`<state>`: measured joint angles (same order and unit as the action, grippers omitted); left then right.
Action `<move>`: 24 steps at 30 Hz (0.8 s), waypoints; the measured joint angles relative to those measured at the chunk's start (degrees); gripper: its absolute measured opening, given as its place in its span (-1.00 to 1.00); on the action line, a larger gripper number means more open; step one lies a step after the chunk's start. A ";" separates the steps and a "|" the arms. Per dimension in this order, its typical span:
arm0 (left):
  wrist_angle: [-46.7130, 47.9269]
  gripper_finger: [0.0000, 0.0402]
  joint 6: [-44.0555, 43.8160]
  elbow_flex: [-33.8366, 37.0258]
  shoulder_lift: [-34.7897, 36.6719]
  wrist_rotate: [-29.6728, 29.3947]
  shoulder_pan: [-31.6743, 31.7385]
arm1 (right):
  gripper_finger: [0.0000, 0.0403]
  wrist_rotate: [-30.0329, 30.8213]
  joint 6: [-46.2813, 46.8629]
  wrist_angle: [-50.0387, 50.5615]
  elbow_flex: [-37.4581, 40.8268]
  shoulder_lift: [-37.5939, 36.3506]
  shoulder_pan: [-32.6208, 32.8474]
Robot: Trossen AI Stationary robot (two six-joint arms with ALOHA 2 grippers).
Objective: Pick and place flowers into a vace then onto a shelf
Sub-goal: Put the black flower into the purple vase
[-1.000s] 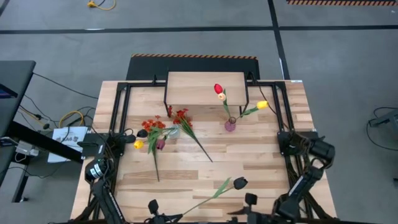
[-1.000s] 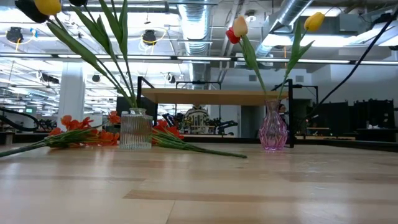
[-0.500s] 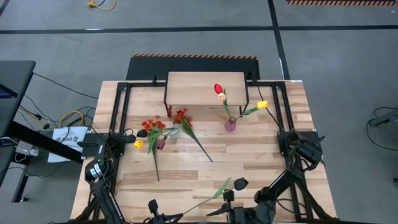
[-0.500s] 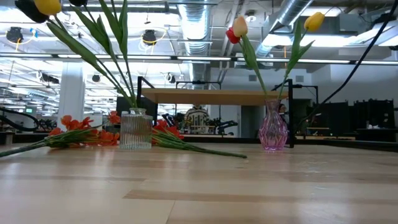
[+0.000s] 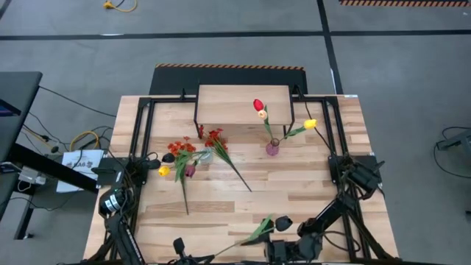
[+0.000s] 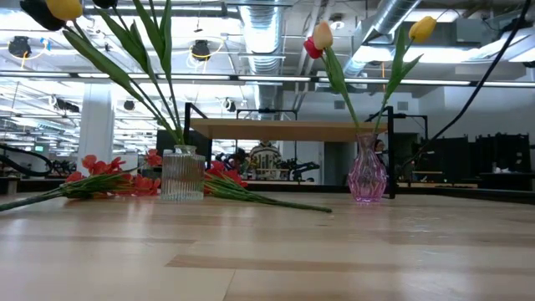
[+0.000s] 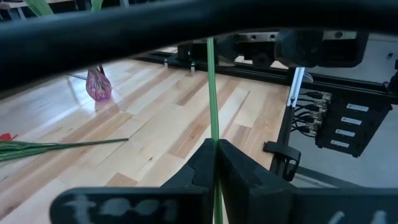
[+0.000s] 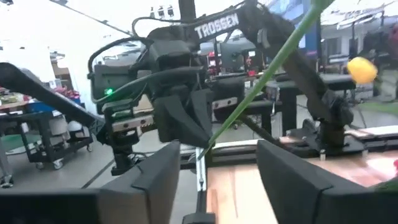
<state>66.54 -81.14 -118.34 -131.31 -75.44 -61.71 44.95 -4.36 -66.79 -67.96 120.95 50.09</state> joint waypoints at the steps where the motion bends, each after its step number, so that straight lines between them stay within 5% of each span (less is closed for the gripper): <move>1: 0.00 -1.00 0.00 0.00 0.00 -0.02 0.00 | 0.10 0.13 -0.77 -0.97 0.00 0.00 -0.11; 7: -0.01 -1.00 -0.01 0.00 -0.02 -0.02 0.01 | 0.21 1.54 -6.63 -8.26 0.00 0.00 -0.81; 24: 0.00 -1.00 -0.01 0.00 -0.02 0.04 0.02 | 0.04 1.59 -17.19 -21.44 0.00 -0.07 -1.56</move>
<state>66.54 -81.15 -118.34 -131.33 -75.40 -61.69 46.53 -21.55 -88.23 -67.96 120.88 48.53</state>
